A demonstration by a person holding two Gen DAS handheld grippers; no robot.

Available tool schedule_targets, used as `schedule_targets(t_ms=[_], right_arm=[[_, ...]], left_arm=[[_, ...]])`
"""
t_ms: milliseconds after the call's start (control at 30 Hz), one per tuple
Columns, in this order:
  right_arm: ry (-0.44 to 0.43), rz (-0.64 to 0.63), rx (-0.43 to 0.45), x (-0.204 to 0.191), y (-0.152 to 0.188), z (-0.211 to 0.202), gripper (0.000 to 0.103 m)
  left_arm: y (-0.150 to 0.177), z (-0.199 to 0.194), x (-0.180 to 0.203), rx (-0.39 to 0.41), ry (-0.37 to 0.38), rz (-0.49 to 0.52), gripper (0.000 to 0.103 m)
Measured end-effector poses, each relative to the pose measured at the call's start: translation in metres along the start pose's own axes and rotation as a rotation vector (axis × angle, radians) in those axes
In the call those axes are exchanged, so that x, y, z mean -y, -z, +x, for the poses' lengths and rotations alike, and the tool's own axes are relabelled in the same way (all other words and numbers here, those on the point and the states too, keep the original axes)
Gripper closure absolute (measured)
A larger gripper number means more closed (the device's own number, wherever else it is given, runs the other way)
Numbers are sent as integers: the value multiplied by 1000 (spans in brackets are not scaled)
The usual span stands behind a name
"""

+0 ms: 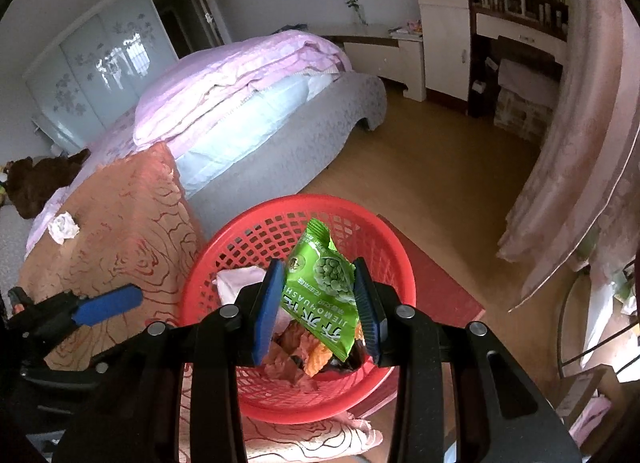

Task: Collect trash
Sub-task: 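Open the left tool to drop the tissue while the right tool releases the snack bag, then move both open tools from the basket back over the bedspread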

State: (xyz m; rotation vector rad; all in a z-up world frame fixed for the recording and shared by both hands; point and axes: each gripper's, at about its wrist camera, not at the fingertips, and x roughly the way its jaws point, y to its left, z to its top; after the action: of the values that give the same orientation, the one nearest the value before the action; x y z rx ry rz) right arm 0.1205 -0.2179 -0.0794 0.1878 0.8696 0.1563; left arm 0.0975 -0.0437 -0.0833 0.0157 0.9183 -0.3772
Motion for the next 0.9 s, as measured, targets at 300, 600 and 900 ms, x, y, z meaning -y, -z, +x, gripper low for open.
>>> schedule_targets(t_ms=[300, 600, 900], right_arm=[[-9, -14, -27, -6, 6, 10, 55], [3, -5, -14, -8, 6, 9, 48], [-6, -23, 3, -15, 5, 2, 48]], left_arm=[[4, -18, -19, 46, -32, -64, 39], [7, -26, -25, 63, -50, -80, 39], [11, -31, -34, 76, -81, -95, 39]])
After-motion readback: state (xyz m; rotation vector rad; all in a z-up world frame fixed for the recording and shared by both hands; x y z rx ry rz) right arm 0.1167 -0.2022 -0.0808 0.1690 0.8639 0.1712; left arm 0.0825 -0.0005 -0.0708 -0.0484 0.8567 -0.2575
